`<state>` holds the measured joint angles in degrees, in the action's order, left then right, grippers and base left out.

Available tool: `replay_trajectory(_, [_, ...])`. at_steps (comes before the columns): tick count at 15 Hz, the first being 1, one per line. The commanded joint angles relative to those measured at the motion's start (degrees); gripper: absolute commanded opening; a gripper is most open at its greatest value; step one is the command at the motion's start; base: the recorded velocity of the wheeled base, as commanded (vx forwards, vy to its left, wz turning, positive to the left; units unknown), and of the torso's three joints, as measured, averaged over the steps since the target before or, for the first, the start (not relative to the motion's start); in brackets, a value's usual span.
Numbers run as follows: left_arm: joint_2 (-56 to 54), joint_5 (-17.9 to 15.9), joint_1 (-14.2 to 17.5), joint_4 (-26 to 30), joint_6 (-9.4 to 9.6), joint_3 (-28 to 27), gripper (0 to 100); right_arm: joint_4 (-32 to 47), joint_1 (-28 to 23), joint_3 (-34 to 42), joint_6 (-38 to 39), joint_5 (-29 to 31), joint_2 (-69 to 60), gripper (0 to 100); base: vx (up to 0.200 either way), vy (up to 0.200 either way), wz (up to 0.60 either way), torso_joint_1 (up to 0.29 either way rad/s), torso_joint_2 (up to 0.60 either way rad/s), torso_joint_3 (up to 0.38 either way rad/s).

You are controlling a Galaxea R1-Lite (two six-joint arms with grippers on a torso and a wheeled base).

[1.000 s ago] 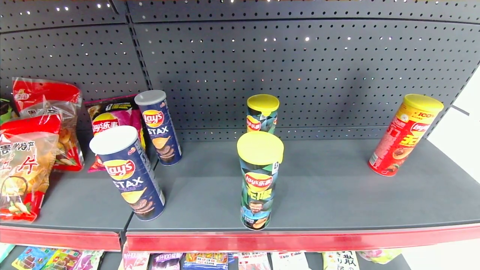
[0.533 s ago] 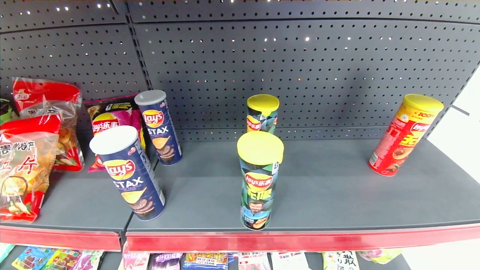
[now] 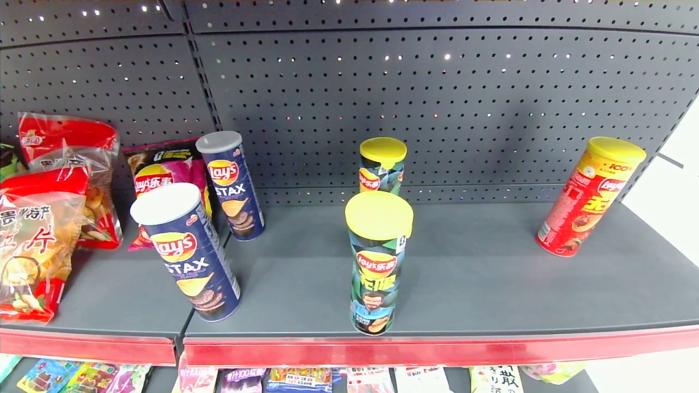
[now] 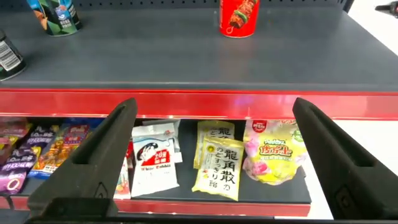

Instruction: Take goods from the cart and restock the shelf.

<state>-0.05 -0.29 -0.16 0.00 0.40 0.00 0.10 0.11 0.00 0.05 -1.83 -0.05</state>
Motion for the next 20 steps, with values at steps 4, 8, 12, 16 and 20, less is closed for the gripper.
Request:
replay_trajectory(4, [0.0,0.0,0.0,0.0,0.04,0.0,100,0.1,0.1,0.0,0.0,0.0,0.0,100,-0.2,0.0,0.0,0.005,0.0,-0.002])
replay_trajectory(8, [0.0,0.0,0.1,0.0,0.04,0.0,100,0.1,0.1,0.0,-0.1,0.1,0.0,100,-0.2,0.0,0.0,-0.002,0.0,0.007])
replay_trajectory(12, [0.0,0.1,0.0,0.0,-0.05,0.0,100,0.1,0.0,0.0,-0.3,0.4,0.0,100,0.0,0.0,0.45,-0.003,0.0,0.004])
replay_trajectory(16, [0.0,0.1,0.0,0.0,-0.05,0.0,100,0.1,0.1,0.0,-0.3,0.4,0.0,100,0.0,0.0,0.6,0.005,0.0,0.002])
replay_trajectory(20, [0.0,0.1,0.0,0.0,-0.05,0.0,100,0.1,0.1,0.0,-0.3,0.4,0.0,100,0.0,0.0,0.6,0.005,0.0,-0.001])
